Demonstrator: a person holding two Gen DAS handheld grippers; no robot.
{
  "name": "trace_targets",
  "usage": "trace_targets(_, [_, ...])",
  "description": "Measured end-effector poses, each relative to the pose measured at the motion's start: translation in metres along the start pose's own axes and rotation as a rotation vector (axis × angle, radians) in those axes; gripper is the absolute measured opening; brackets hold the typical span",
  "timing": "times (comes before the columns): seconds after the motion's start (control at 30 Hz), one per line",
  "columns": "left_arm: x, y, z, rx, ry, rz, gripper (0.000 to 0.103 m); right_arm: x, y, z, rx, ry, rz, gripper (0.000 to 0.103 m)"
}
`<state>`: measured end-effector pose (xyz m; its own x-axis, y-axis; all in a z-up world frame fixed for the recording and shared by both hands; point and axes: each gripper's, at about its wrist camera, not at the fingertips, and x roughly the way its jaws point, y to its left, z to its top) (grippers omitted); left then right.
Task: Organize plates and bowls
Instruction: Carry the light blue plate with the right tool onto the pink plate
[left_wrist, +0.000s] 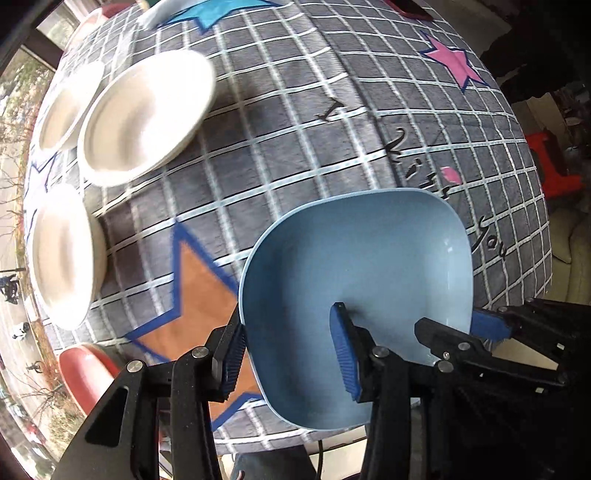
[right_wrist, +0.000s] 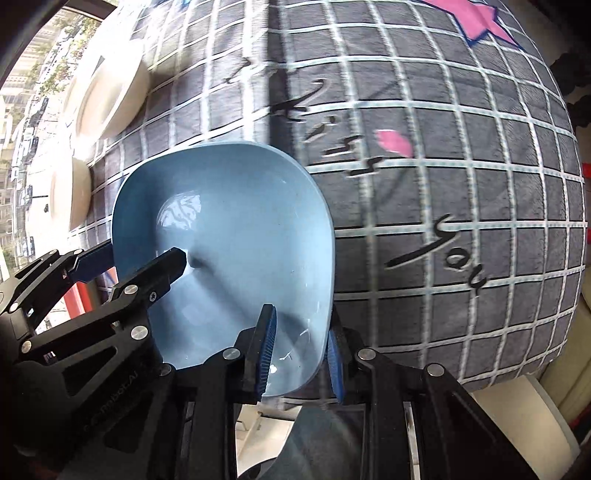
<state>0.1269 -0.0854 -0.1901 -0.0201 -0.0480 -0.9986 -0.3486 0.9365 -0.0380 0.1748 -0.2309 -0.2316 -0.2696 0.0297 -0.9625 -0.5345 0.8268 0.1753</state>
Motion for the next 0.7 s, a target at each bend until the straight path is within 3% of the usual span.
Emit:
trace_targets(0.37, [-0.034,0.164,-0.094,-0.223,-0.007,0.031,0.048,0.03,0.224,-0.033,-0.268,0.084,0.036,0.029])
trace_targets(0.47, [-0.037,0.194,-0.118,-0.29,-0.004,0.03,0.048,0.041,0.265,-0.04,-0.333,0.097,0.029,0.029])
trace_targets(0.63, [-0.033,0.225,-0.122,-0.318,-0.004,0.012,0.049,0.069,0.309,-0.034,-0.353,0.124,-0.001,0.029])
trace_targets(0.7, [-0.025,0.226,-0.132,-0.303,0.013,0.016,0.056,0.074,0.32,-0.029,-0.344,0.135,-0.006,0.03])
